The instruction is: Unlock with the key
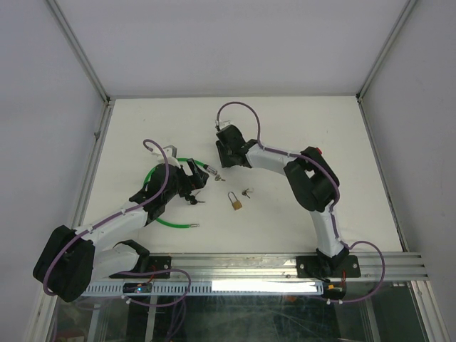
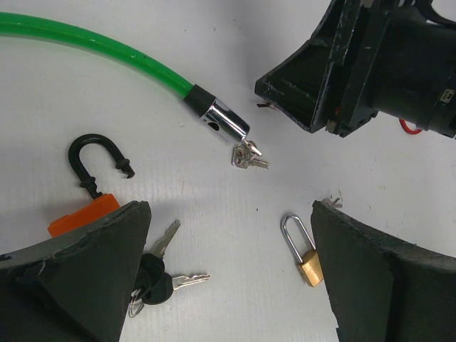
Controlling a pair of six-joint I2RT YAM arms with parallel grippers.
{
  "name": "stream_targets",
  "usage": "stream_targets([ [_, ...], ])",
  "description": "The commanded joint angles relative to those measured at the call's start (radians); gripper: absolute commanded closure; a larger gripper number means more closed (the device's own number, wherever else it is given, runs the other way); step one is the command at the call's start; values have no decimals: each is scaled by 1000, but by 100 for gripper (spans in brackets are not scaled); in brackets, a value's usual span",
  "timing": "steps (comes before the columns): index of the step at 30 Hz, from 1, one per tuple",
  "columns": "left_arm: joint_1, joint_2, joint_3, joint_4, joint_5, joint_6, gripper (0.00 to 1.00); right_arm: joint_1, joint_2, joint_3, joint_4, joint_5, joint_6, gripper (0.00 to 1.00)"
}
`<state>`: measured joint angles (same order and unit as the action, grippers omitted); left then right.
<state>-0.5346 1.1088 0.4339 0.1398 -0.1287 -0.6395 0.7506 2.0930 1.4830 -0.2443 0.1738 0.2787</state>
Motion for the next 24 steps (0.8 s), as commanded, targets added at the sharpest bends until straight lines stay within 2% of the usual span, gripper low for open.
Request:
stream_targets([
  [1,9,-4,16,28,-5,4,1,-1,-9,3,-20,-22,-53,67],
  [16,9,-1,14,36,10,3,1,-10,-209,-226,-117,62,-162,67],
  [24,9,-4,14,36,10,3,1,-82,-284,-285,-124,-65,-135,64],
])
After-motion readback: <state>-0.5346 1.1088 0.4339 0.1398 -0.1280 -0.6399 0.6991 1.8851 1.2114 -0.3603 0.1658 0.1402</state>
